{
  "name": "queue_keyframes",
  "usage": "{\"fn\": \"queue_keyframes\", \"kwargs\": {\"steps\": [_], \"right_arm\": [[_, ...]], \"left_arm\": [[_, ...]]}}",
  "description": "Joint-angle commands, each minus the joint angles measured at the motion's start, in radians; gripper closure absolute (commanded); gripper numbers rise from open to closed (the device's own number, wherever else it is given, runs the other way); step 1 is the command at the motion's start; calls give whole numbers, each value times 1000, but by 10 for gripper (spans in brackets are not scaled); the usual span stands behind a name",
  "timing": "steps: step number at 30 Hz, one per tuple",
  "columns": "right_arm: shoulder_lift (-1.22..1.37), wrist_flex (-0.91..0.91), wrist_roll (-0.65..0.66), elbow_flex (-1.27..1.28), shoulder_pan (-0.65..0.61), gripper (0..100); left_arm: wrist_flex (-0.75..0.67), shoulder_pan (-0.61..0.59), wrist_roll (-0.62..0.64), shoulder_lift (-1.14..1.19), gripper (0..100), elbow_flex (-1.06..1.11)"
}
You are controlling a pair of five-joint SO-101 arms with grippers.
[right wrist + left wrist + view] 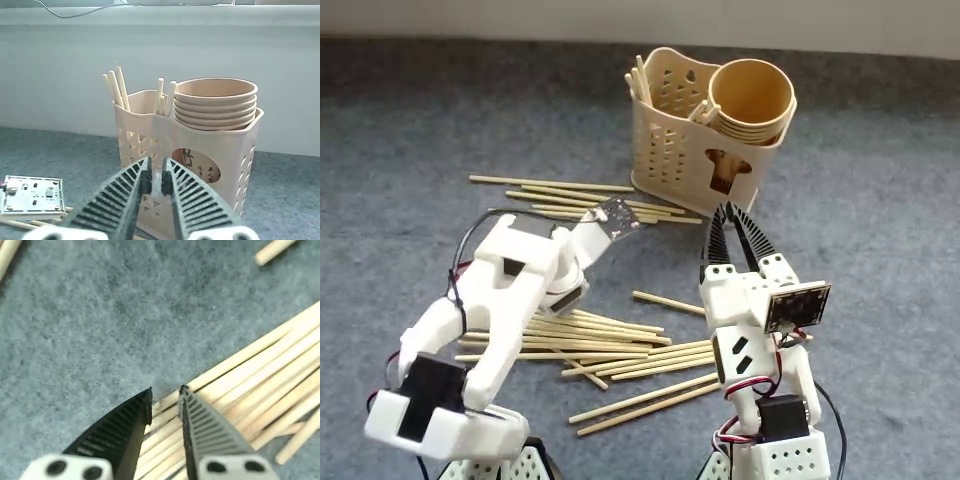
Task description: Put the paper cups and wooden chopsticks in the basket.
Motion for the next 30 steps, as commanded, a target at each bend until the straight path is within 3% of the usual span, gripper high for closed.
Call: {"fn": "queue_keyframes", "kwargs": {"steps": [1,12,17,23,30], "right_arm": [[-12,-4,9,88,12,950],[-12,-4,9,88,12,950],[-12,-4,9,88,12,950],[-12,-4,9,88,12,950],[-12,-4,9,88,12,950]], "left_arm": [[-74,13,-5,-44,860,44],[-21,16,0,87,862,-84],[-17,8,0,91,924,-90],[-14,18,0,-104,924,-15],[-20,18,-3,-288,854,140]]}}
